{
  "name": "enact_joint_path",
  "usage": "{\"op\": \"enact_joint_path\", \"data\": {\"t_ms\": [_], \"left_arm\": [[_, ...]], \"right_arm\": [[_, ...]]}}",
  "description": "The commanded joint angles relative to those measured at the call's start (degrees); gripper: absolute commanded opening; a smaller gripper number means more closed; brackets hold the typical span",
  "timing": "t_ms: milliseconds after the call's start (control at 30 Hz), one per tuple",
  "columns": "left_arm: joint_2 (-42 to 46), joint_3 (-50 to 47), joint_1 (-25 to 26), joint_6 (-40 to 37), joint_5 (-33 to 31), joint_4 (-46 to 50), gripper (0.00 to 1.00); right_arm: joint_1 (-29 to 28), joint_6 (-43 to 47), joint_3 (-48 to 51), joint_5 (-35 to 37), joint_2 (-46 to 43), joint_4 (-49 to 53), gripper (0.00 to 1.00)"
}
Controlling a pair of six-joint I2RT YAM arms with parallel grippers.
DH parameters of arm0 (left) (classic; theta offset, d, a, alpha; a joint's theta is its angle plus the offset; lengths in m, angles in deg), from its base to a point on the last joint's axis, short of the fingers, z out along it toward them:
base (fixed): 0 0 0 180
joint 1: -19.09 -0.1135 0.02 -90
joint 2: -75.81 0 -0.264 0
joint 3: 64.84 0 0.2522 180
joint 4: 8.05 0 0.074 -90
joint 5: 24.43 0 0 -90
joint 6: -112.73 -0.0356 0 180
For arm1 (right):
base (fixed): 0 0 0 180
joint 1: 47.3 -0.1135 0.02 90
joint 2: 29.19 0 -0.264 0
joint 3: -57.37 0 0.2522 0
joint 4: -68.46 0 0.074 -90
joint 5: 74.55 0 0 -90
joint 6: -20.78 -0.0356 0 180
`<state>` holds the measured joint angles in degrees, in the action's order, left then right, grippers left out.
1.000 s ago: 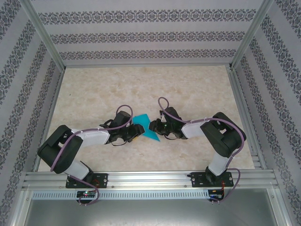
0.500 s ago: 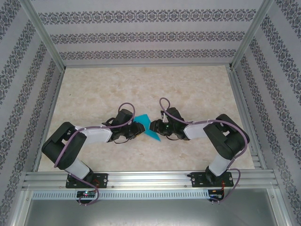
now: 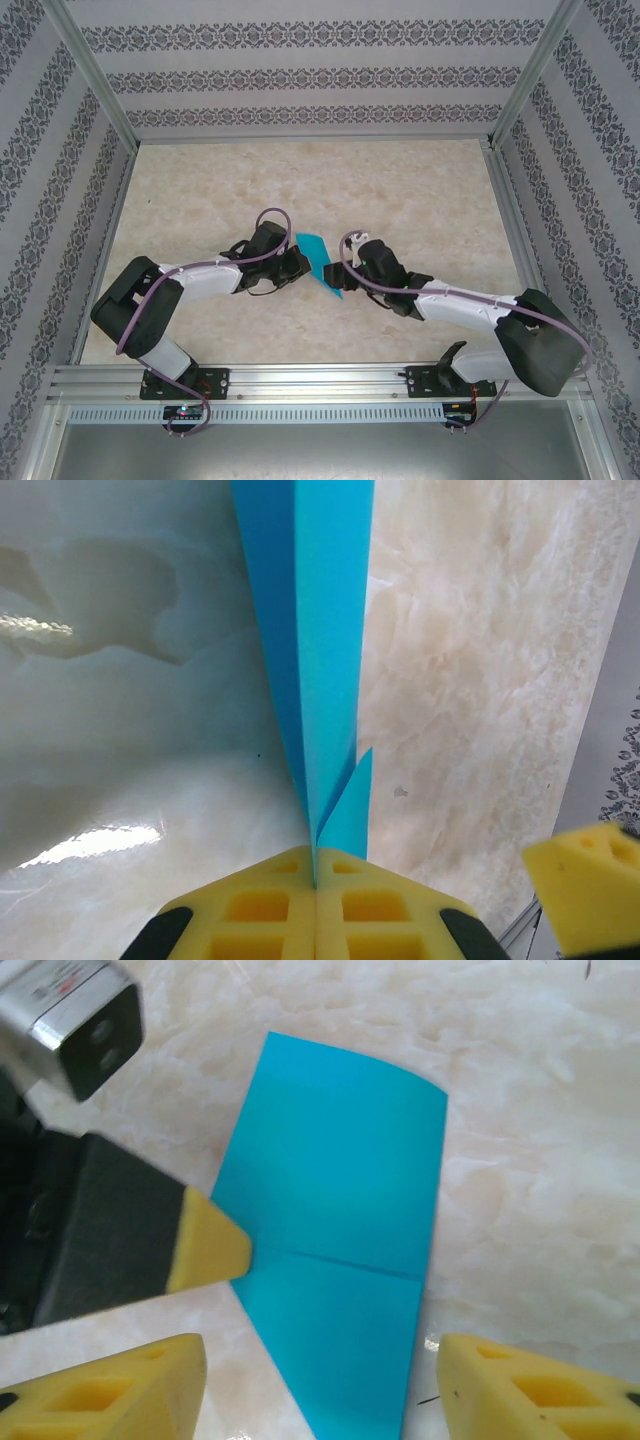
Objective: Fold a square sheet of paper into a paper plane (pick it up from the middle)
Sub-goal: Fold the wing for the fifth time at the center of the table.
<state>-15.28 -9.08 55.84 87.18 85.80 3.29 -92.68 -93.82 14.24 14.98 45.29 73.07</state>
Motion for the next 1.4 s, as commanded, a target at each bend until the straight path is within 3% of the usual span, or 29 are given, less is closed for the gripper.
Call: {"op": "enact_joint_path", "data": {"t_ms": [0,100,200,300,633,833,1000,1200,1367], "left_arm": [[0.3,2.3,0.9,-2.3,-0.9,4.6,0.07],[0.2,3.2,0.9,-2.7,-1.1,6.3,0.07],[0.3,3.6,0.9,-2.7,-1.3,6.8,0.07],[0.3,4.0,0.9,-2.5,-1.3,7.3,0.07],[0.7,4.5,1.0,-2.0,-1.4,8.4,0.07],[0.8,4.6,1.0,-1.7,-1.3,8.6,0.07],[1.0,4.7,1.0,-1.4,-1.3,8.7,0.07],[1.7,4.4,0.4,0.1,0.5,6.3,0.10],[3.7,4.4,-2.2,0.6,1.5,6.7,0.24]], "right_arm": [[-2.0,9.1,2.2,9.2,-0.1,-3.2,0.62],[-3.9,12.4,3.4,11.4,1.2,-5.8,0.64],[-8.2,18.7,7.5,14.1,2.4,-16.1,0.67],[-9.5,20.7,6.4,15.0,4.9,-16.5,0.67],[-12.9,28.0,1.3,20.3,17.1,-22.4,0.55],[-13.3,30.3,-1.0,21.7,21.9,-25.5,0.54],[-13.4,31.5,-1.2,23.2,24.5,-27.8,0.44],[-13.4,32.3,1.2,23.9,25.2,-32.0,0.23],[-13.4,32.5,2.0,23.8,24.3,-33.2,0.15]]}}
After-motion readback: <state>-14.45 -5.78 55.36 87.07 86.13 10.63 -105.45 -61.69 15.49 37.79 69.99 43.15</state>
